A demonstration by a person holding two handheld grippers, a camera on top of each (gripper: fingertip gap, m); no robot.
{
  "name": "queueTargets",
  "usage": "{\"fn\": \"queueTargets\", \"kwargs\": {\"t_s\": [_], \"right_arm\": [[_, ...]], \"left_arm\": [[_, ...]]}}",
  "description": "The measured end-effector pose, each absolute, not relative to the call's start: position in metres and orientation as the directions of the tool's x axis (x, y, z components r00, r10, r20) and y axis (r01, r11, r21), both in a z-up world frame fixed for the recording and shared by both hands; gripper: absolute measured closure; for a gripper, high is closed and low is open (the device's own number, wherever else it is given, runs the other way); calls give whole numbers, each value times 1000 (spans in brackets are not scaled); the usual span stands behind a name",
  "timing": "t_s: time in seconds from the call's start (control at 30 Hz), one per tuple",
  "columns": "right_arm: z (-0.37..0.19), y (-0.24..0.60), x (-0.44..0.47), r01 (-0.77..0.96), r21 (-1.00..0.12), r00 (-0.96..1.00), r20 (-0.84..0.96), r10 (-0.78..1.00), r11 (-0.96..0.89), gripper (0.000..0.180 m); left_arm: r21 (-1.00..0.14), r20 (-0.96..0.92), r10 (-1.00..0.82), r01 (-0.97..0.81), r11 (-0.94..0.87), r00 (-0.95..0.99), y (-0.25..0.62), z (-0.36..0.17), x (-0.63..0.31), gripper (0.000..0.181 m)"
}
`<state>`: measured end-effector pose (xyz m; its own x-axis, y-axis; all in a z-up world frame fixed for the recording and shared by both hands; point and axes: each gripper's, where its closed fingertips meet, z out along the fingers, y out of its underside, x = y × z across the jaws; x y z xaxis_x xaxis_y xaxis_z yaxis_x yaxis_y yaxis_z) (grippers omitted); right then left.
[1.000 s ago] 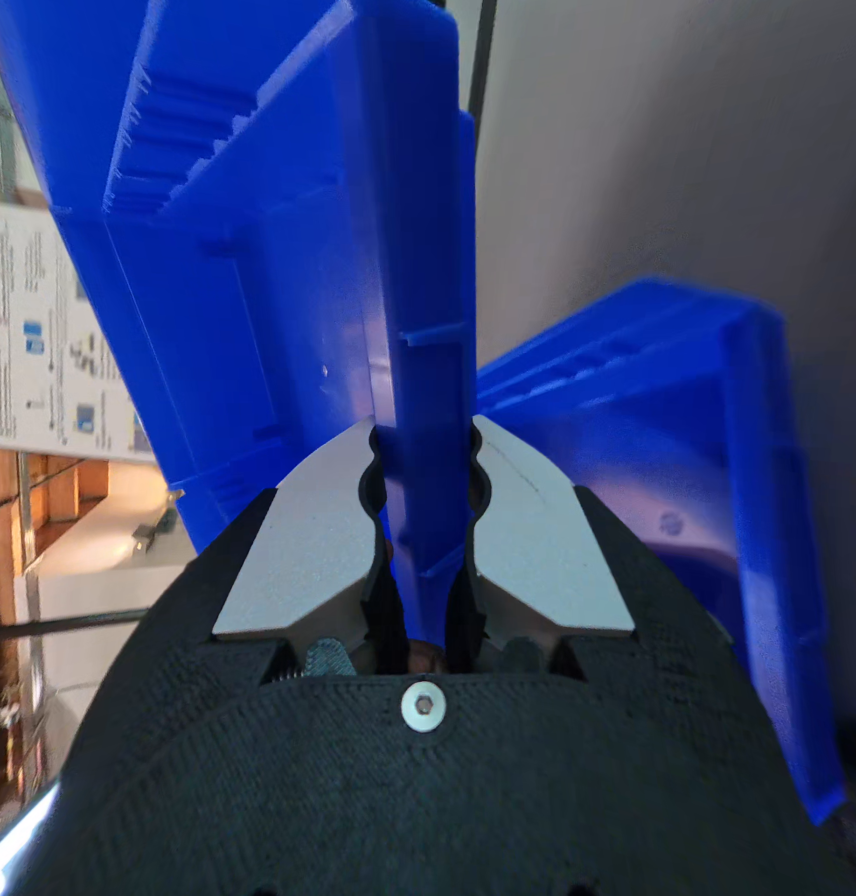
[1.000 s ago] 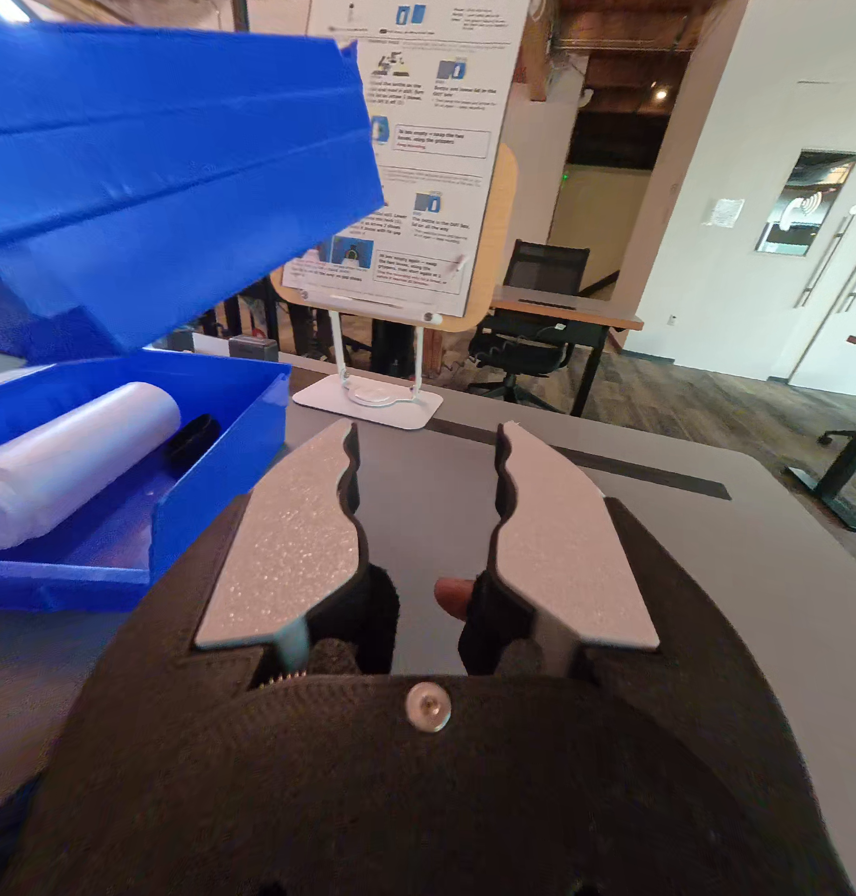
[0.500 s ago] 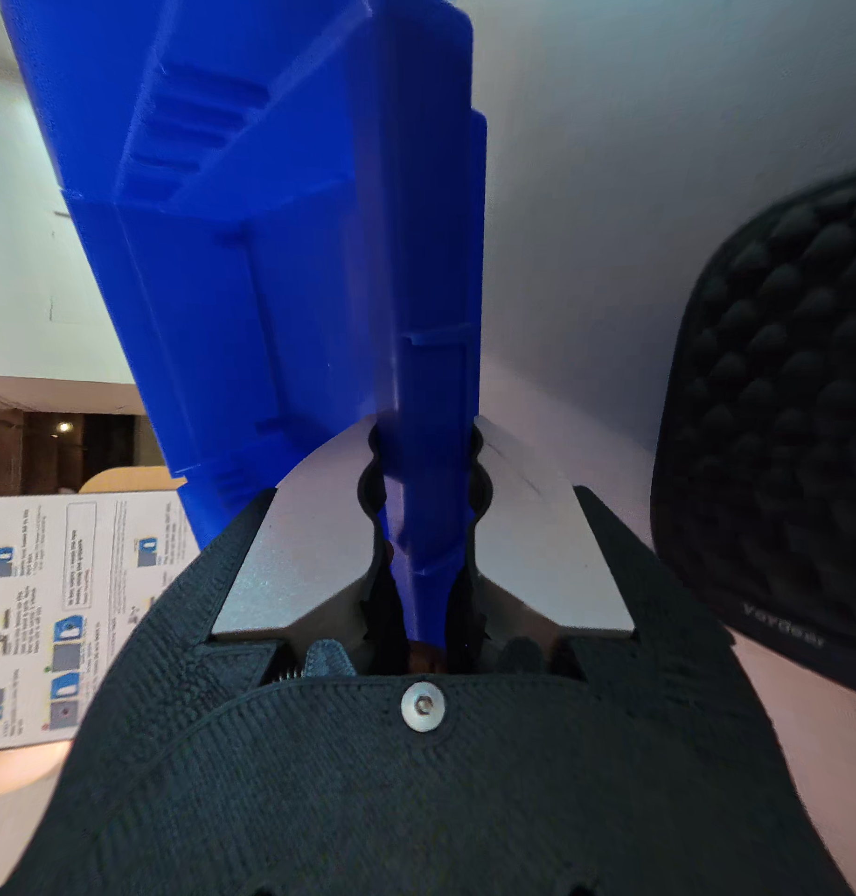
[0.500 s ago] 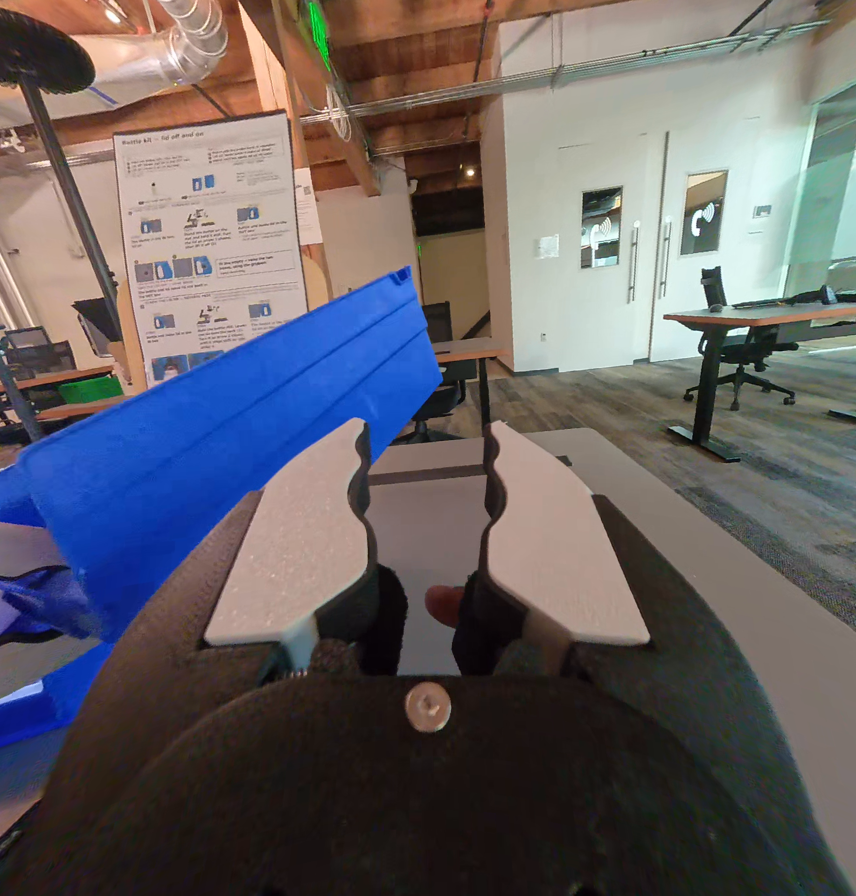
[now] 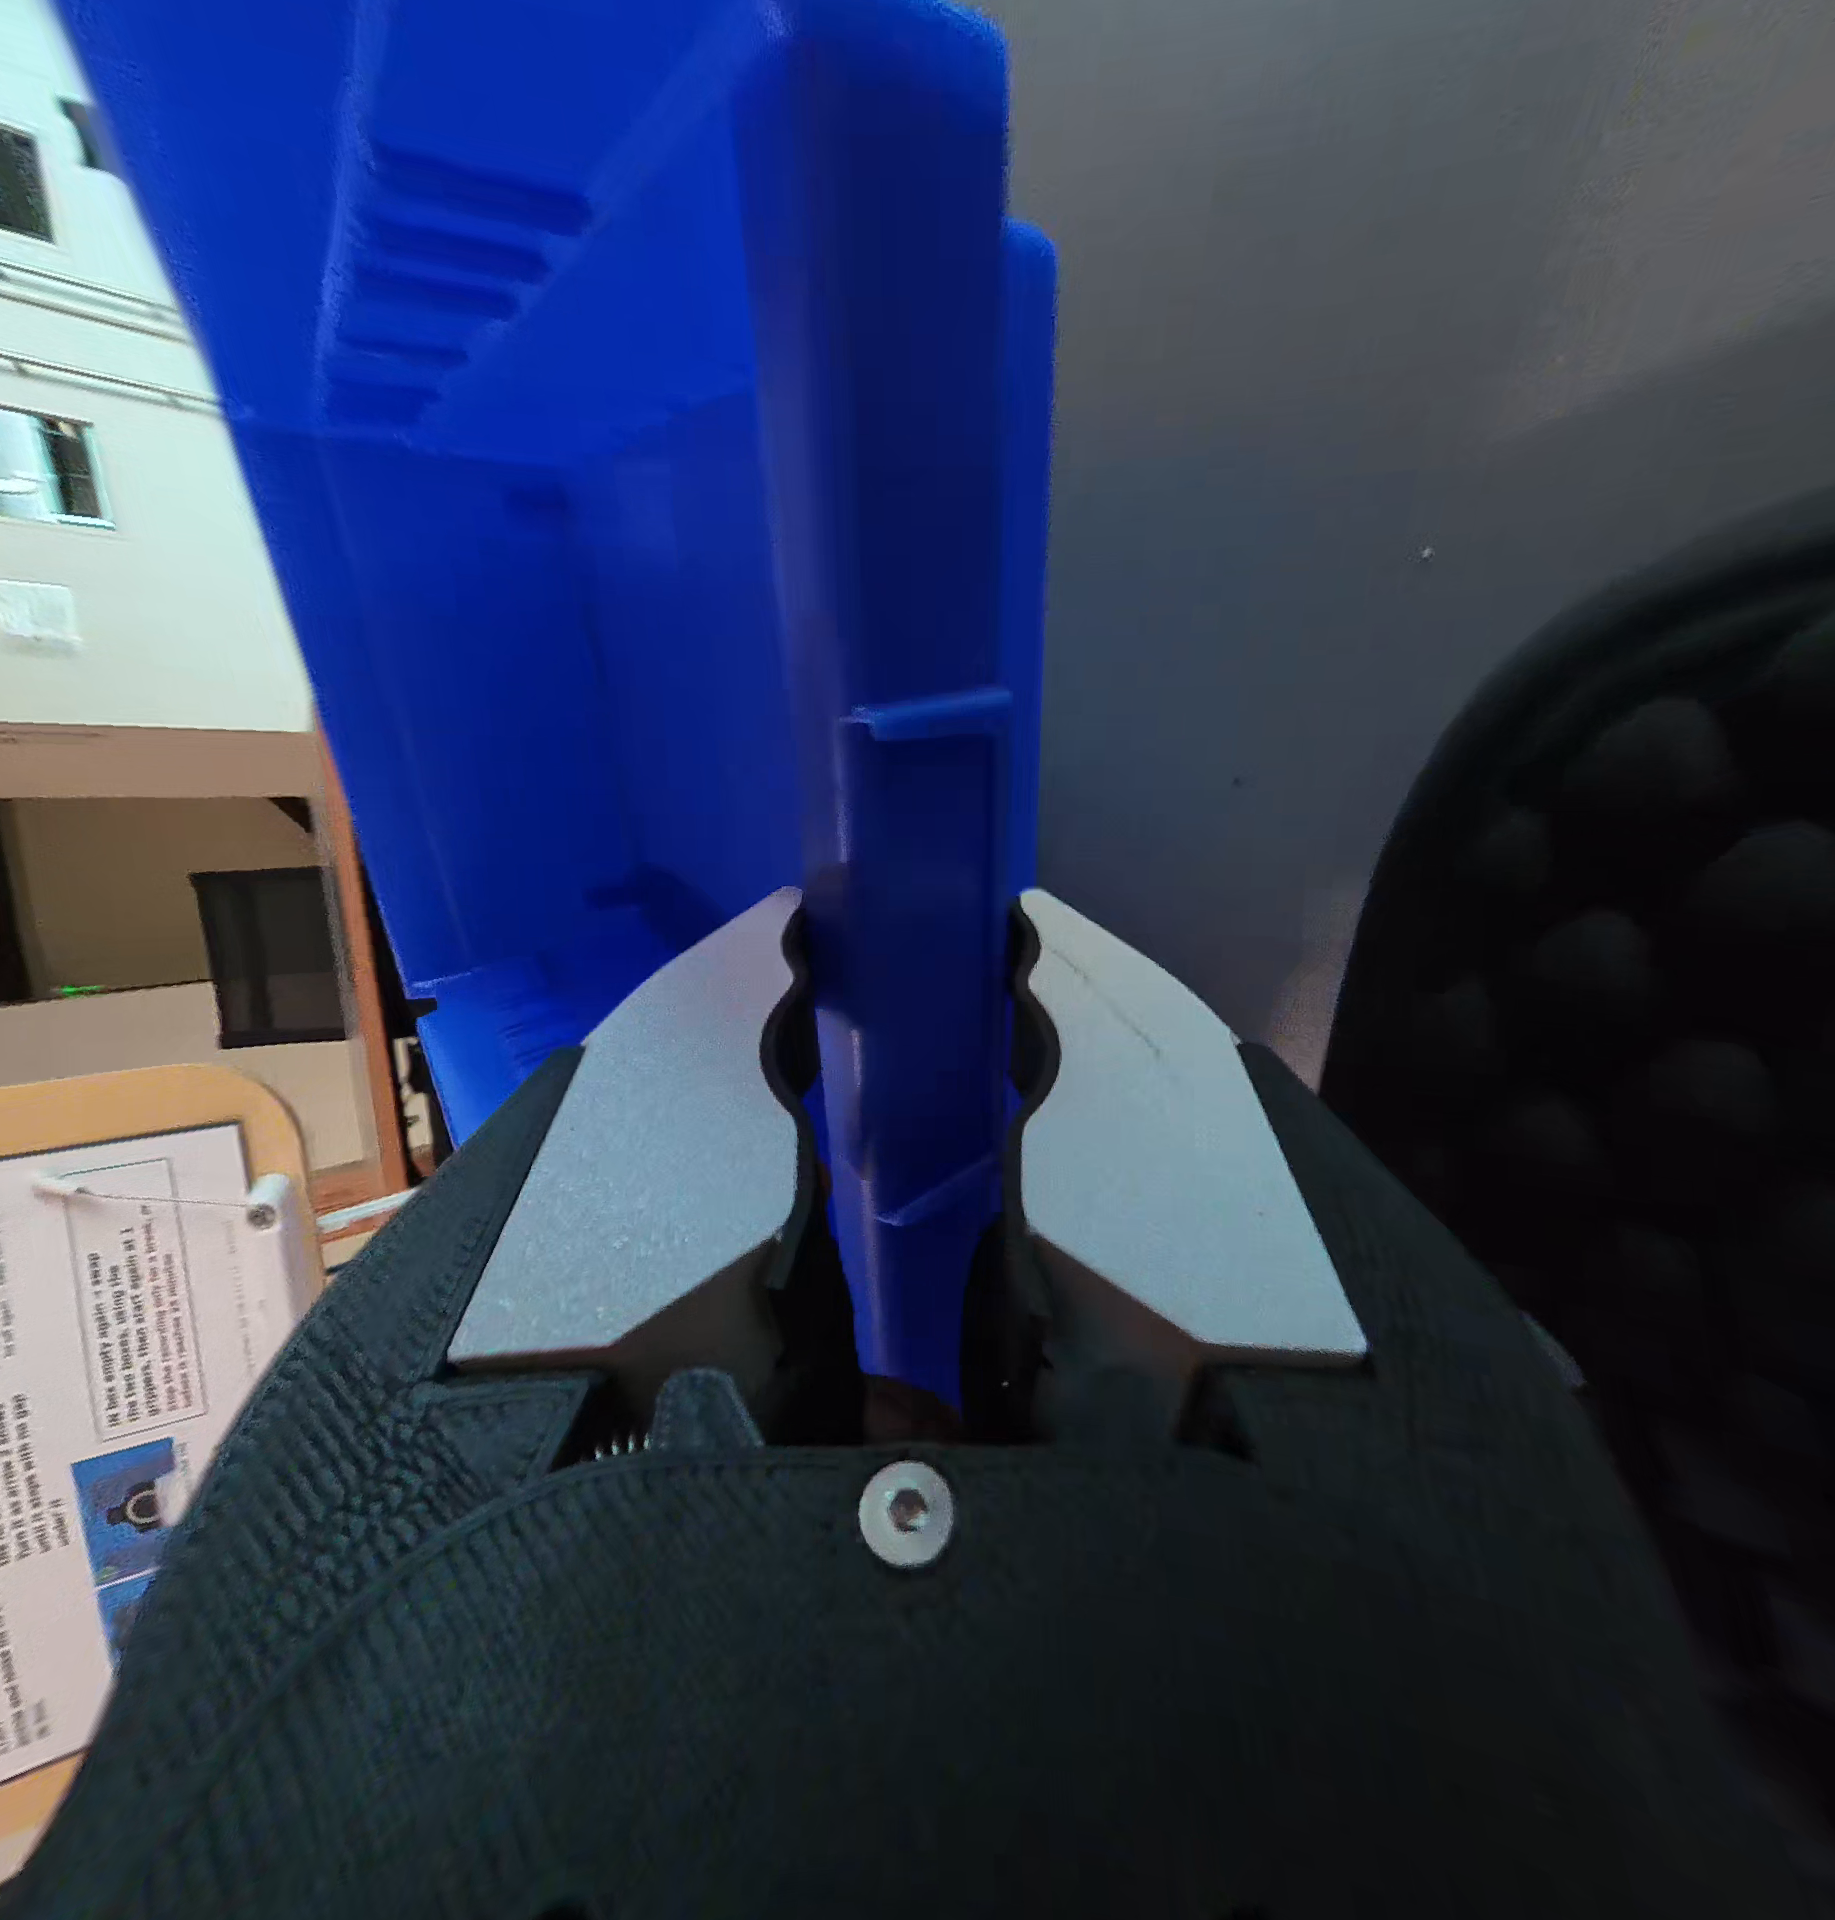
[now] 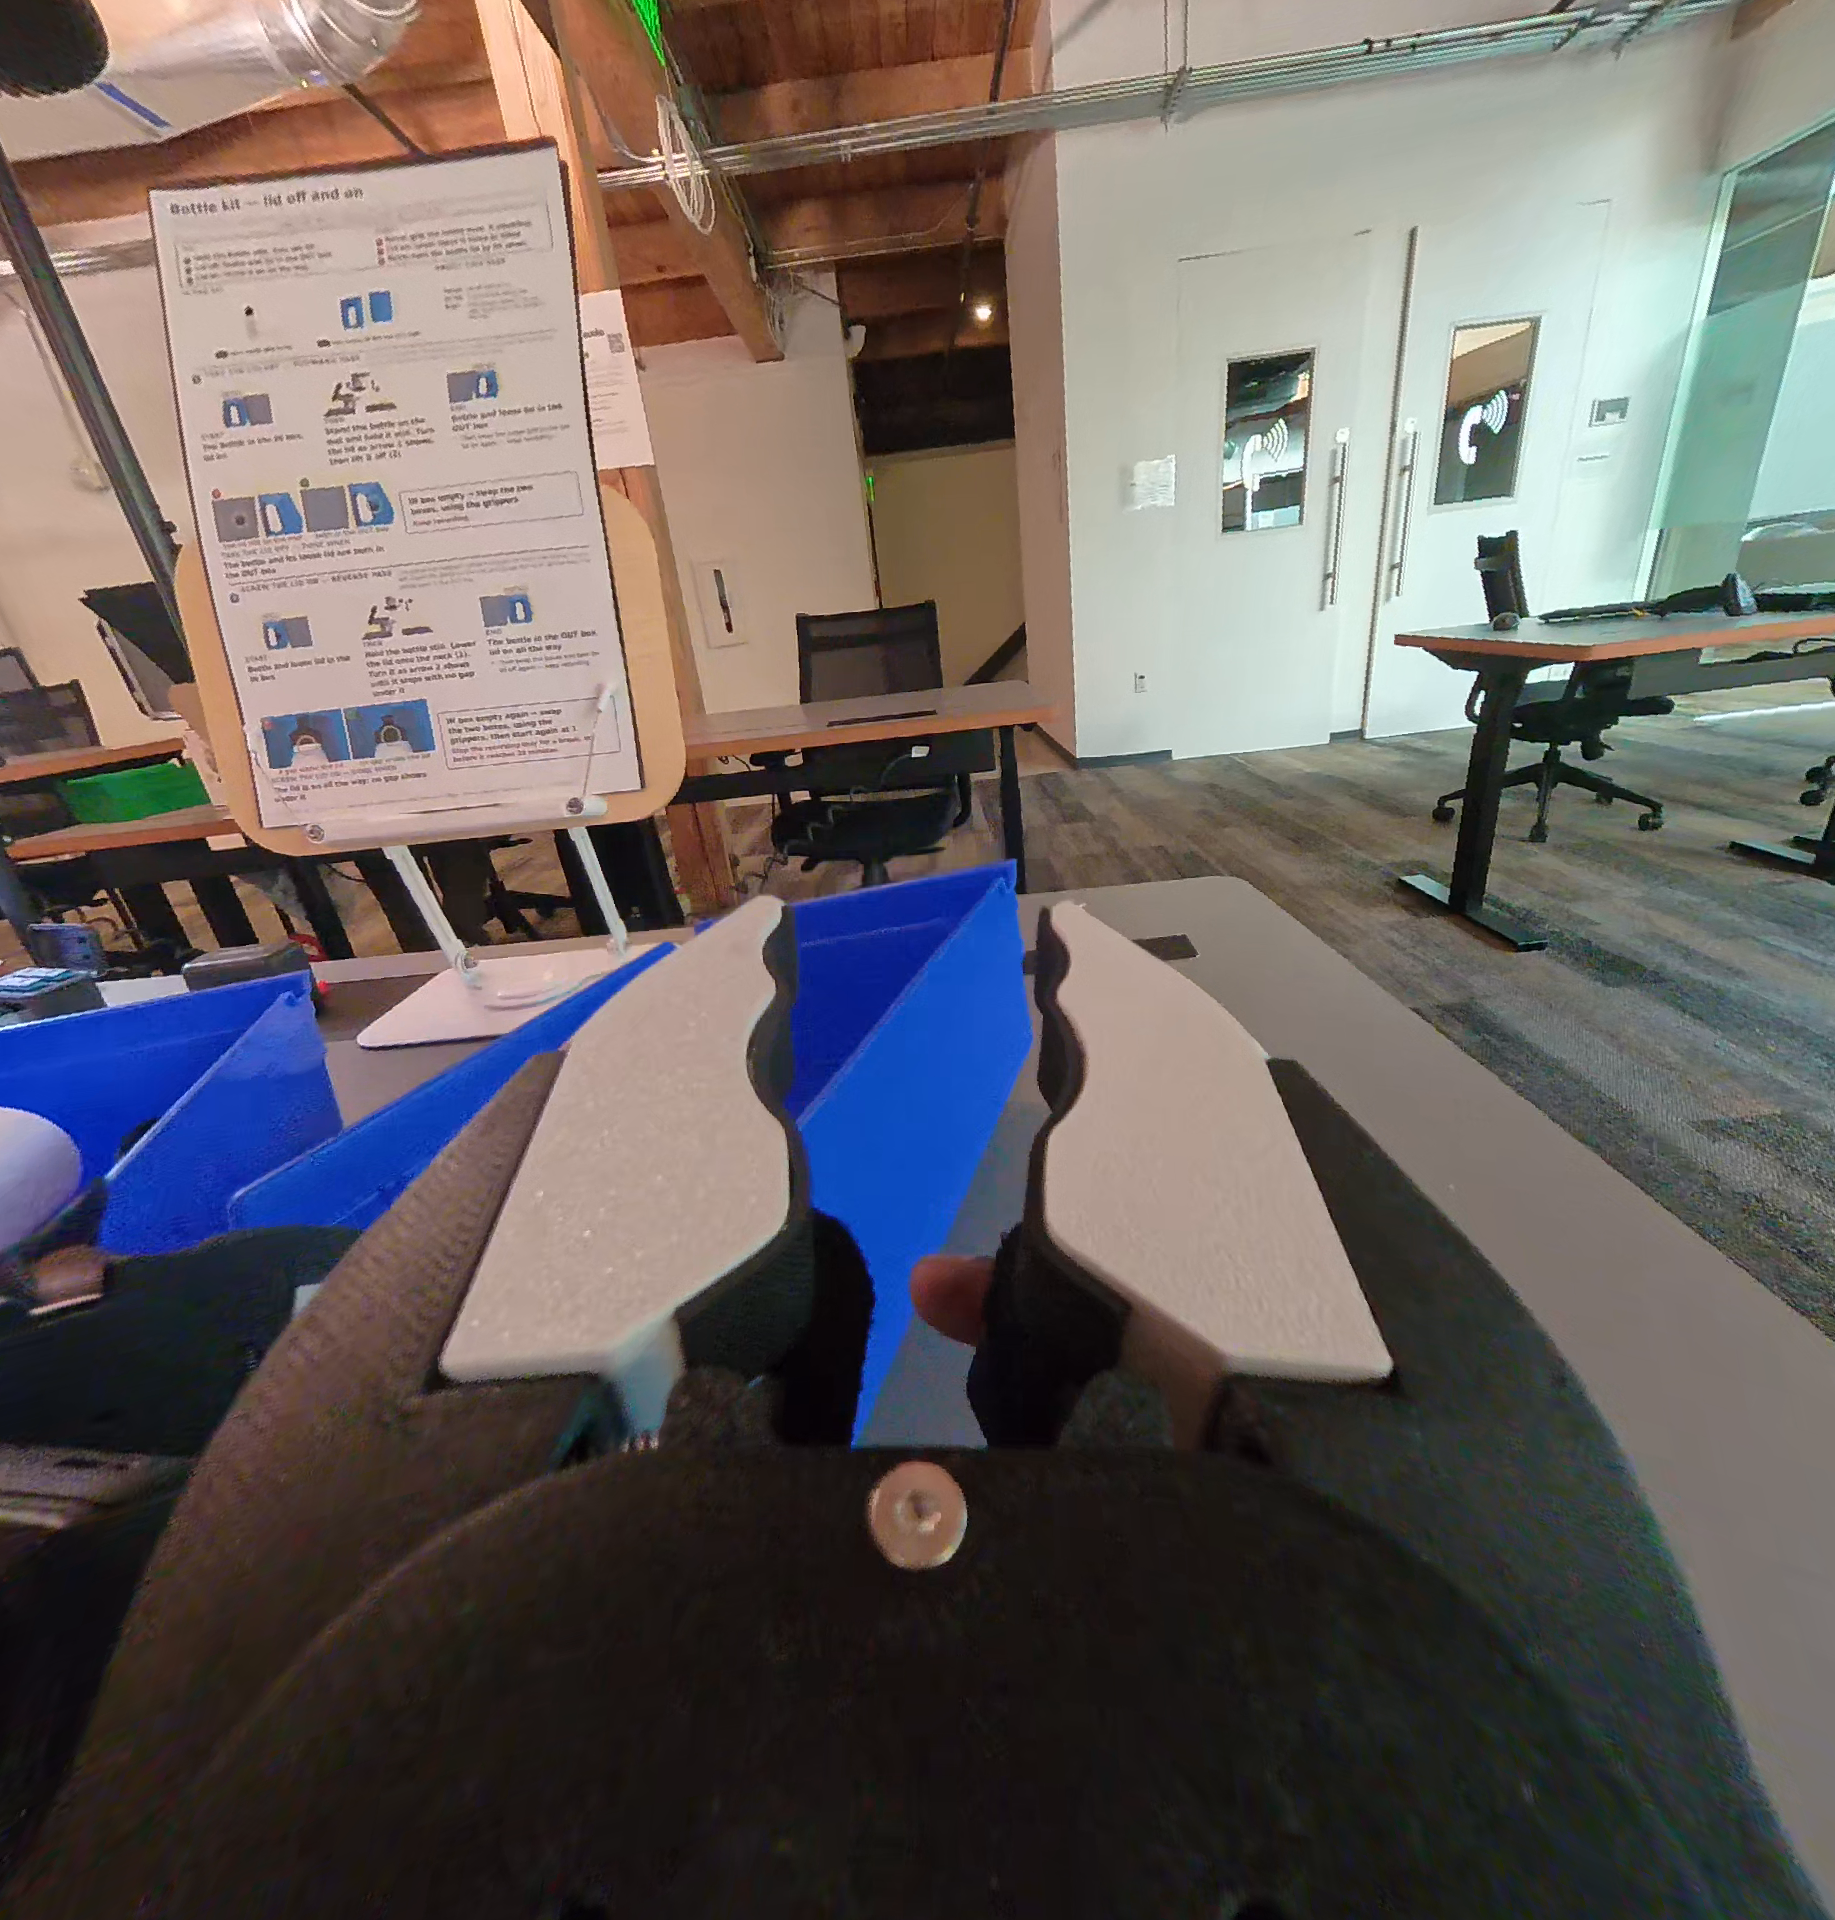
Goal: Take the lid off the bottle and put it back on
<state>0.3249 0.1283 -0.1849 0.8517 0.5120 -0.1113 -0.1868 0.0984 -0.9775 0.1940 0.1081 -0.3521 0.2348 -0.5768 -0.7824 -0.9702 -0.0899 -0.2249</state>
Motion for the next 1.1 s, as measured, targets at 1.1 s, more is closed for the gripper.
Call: {"fn": "queueTargets", "kwargs": {"t_s": [1.1], "right_arm": [[-351, 99, 149, 642, -766, 387, 303, 871, -19, 102]], "left_arm": [[-299, -632, -492, -774, -558, 599, -28, -384, -50, 147]]}}
